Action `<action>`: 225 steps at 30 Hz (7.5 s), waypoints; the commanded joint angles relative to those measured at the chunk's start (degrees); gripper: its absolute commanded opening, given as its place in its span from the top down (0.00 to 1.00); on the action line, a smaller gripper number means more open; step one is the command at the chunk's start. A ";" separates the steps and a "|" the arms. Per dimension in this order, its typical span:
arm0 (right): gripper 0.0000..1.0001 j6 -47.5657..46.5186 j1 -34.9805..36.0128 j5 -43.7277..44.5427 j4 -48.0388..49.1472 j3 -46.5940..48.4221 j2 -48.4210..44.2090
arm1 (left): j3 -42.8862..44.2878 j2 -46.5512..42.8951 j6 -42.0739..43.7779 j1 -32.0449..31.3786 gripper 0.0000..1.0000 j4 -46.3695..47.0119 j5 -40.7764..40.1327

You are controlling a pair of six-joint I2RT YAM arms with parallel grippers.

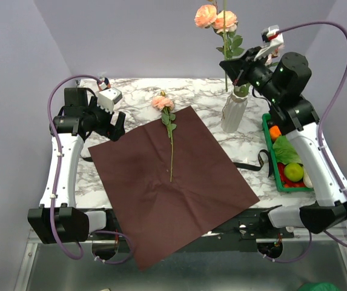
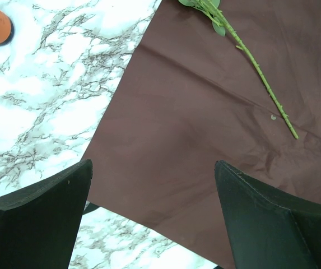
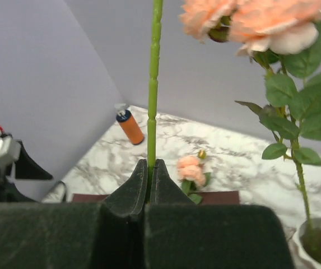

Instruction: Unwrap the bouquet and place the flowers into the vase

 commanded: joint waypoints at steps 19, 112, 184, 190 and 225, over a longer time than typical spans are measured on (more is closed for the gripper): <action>0.99 -28.57 1.44 19.64 34.29 -24.50 -12.48 | 1.56 0.02 -1.01 -0.24 0.01 -0.57 1.52; 0.22 -36.05 -1.11 30.02 99.54 -59.75 -3.38 | 10.61 12.50 -0.30 -4.00 0.01 2.07 -1.65; 0.37 6.93 21.83 18.76 -37.85 34.20 66.18 | 0.77 -3.59 -4.08 -4.81 0.01 -0.30 -6.13; 0.44 7.28 21.83 20.43 -40.05 34.64 68.21 | -0.81 -2.71 -3.91 -4.81 0.01 1.10 -7.09; 0.99 -35.49 27.10 25.05 8.50 -5.82 -11.55 | 3.58 -4.03 -8.48 -4.19 0.01 -3.64 -4.28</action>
